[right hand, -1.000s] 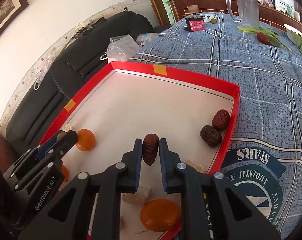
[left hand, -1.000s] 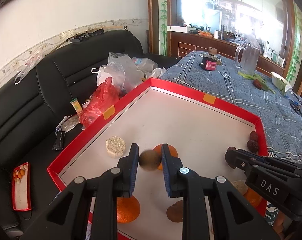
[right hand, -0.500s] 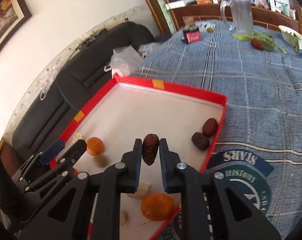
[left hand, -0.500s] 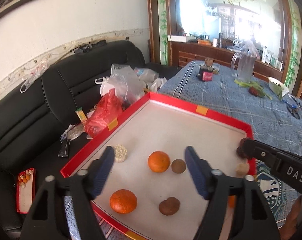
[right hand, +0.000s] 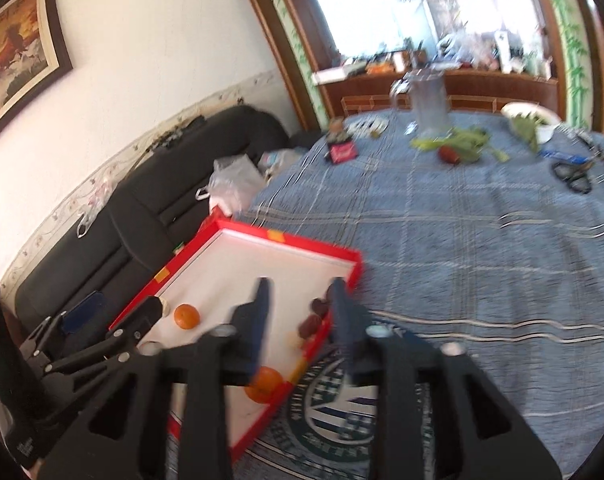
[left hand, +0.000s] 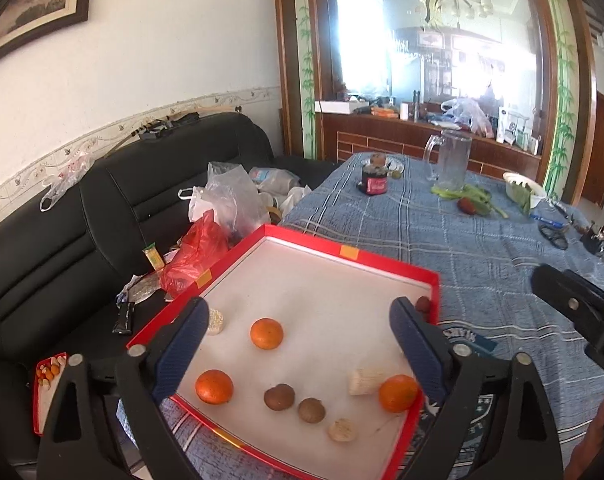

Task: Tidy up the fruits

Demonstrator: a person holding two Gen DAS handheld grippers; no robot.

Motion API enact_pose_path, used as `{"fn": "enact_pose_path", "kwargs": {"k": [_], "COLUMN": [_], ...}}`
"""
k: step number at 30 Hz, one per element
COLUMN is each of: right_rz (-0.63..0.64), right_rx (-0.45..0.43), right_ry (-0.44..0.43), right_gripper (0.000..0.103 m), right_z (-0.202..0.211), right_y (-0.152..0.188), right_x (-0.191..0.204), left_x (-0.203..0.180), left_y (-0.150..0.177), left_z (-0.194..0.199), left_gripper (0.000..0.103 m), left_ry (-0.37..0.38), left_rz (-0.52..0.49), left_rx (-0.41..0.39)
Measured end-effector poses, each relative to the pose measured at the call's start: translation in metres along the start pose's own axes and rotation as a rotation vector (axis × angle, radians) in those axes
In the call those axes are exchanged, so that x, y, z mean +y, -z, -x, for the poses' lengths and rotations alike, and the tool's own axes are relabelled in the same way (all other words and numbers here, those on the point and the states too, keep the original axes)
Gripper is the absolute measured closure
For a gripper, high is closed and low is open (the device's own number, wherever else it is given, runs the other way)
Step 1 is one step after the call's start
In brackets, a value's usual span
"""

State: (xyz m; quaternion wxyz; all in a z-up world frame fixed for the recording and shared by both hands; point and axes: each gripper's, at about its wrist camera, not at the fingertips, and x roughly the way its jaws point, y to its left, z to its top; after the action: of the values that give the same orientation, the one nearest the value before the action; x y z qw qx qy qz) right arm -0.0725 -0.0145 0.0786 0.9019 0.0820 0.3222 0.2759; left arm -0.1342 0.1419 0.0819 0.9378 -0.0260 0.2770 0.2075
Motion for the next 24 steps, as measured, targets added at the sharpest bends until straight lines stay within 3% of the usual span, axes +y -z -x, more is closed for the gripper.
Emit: {"fn": "enact_pose_path", "kwargs": {"k": [2, 8, 12, 14, 19, 24], "right_rz": [0.014, 0.069, 0.079, 0.081, 0.113, 0.124], "right_rx": [-0.056, -0.159, -0.23, -0.26, -0.35, -0.346], "right_ry": [0.024, 0.046, 0.035, 0.033, 0.032, 0.0], "right_gripper": [0.036, 0.017, 0.01, 0.001, 0.0, 0.0], "right_z": [0.019, 0.06, 0.082, 0.091, 0.113, 0.115], "right_y": [0.002, 0.011, 0.018, 0.021, 0.027, 0.029], "right_x": [-0.005, -0.006, -0.004, -0.004, 0.001, 0.004], "left_x": [-0.002, -0.008, -0.01, -0.011, -0.008, 0.001], "left_y": [0.0, -0.001, -0.002, -0.003, -0.002, 0.0], "left_z": [0.01, 0.038, 0.051, 0.056, 0.065, 0.067], "left_gripper": [0.0, 0.0, 0.0, 0.0, 0.0, 0.0], "left_ry": [-0.011, -0.047, -0.037, -0.029, -0.044, -0.067], "left_rz": [0.006, -0.002, -0.013, -0.013, -0.006, -0.002], "left_rx": [-0.025, -0.097, -0.107, -0.111, -0.128, -0.132]}}
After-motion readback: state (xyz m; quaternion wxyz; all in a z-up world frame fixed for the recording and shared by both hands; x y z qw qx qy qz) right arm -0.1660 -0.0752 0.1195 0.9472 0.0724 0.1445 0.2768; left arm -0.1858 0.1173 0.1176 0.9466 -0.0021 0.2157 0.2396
